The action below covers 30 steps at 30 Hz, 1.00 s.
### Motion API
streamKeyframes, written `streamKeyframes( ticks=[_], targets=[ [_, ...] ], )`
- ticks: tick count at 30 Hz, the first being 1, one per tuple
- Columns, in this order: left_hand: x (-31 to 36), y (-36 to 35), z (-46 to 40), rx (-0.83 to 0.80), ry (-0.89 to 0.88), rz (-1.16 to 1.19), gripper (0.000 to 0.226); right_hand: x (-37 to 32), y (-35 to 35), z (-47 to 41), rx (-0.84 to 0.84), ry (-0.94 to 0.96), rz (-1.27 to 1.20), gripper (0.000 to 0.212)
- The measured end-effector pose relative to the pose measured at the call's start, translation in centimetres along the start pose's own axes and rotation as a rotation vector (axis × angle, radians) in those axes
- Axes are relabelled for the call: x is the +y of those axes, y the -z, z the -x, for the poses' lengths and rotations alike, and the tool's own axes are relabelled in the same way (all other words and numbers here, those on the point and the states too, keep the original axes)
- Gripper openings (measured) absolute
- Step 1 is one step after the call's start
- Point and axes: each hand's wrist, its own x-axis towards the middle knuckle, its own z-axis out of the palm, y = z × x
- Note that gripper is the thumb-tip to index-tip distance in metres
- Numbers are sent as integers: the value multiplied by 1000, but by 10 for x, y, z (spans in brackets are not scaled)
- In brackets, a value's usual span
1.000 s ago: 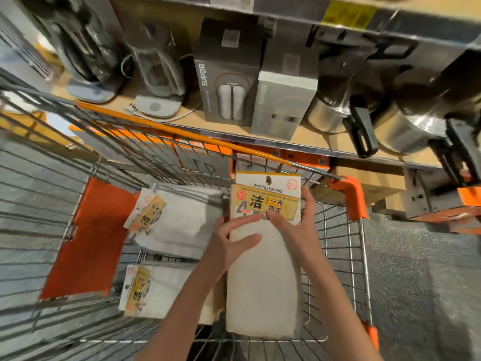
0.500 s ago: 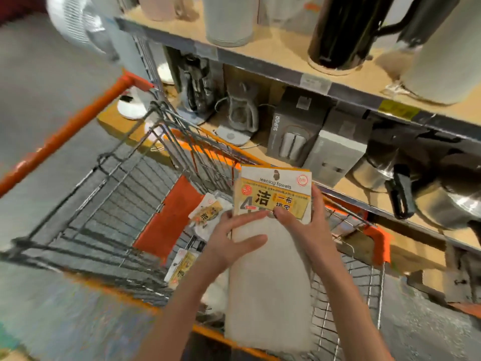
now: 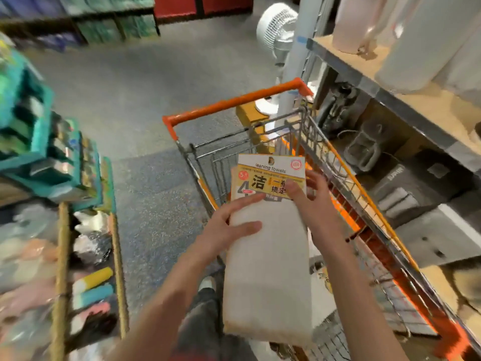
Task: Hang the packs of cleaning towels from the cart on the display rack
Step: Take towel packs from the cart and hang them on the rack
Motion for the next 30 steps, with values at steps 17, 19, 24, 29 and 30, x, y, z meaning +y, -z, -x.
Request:
streamKeyframes(
  ticks=[17, 19, 24, 29, 30],
  targets=[
    [-23, 186, 147, 836, -43, 46, 94, -38, -294, 43, -667, 155, 70, 26],
    [-24, 208, 158, 867, -72, 65, 92, -42, -327, 49, -727, 161, 68, 26],
    [-31, 270, 177, 981, -75, 154, 88, -56, -407, 54, -850, 169, 93, 26],
    [-27, 336, 183, 1126, -90, 189, 85, -79, -485, 55, -999, 232, 87, 27],
    [-27, 349, 186, 1158, -97, 212, 87, -83, -500, 56, -1026, 256, 102, 31]
  ],
)
